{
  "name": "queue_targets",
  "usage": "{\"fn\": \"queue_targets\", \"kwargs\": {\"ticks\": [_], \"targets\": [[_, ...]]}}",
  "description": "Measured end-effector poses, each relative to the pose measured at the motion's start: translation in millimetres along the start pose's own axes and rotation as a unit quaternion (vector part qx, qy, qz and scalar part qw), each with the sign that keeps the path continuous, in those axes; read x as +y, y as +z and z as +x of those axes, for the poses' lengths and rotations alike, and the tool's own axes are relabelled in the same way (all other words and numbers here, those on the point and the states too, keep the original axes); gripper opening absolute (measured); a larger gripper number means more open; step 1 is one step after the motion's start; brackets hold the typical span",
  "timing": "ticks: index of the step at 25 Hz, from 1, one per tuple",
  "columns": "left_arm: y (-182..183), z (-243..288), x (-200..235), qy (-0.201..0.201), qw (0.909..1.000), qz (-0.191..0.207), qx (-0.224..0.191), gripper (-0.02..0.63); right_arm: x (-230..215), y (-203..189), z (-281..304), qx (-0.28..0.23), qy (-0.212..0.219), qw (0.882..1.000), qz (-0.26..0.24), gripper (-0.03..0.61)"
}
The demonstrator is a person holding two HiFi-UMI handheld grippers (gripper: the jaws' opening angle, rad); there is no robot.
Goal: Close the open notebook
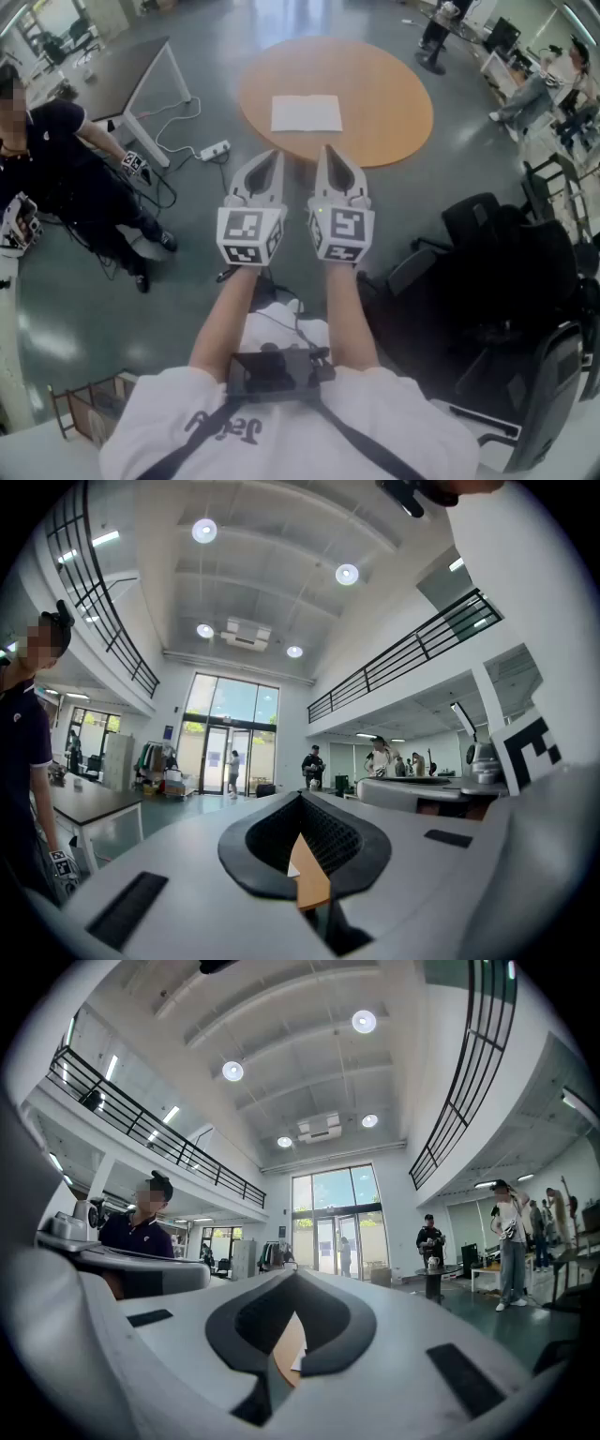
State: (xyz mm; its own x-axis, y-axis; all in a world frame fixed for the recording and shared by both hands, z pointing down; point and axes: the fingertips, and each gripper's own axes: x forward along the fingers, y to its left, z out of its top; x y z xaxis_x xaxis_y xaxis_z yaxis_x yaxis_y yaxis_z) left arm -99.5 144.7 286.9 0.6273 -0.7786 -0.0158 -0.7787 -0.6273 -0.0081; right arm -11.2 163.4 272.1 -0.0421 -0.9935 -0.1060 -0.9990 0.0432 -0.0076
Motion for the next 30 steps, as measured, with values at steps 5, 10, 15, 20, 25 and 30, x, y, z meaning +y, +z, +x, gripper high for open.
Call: {"fn": "queue_targets", "kwargs": {"ticks": [5,10,15,20,25,30], "targets": [[0,8,-5,-0.014,0.9999,0.000,-0.005,0.012,-4,-1,5,0.001,-0.003,1.000,0.003,0.009],[-3,23,-9,-0.023,0.9997,-0.001,-0.003,0.012,-20,-9,12,0.011,-0.016,1.000,0.014,0.009],[-10,48,-3,-0.027,0.9996,-0.009,0.009,0.012,-37,-24,31,0.035,-0.019,0.999,0.028,0.011],[-26,76,8,-0.024,0.9993,-0.019,0.020,0.012,-47,-40,58,0.046,-0.005,0.998,0.037,0.011],[-35,118,35,-0.017,0.9990,-0.033,0.025,0.012,-46,-51,102,0.061,0.011,0.998,0.019,0.011],[-25,174,51,-0.023,0.9989,-0.040,0.008,0.012,-64,-49,153,0.058,0.021,0.998,-0.015,0.011]]}}
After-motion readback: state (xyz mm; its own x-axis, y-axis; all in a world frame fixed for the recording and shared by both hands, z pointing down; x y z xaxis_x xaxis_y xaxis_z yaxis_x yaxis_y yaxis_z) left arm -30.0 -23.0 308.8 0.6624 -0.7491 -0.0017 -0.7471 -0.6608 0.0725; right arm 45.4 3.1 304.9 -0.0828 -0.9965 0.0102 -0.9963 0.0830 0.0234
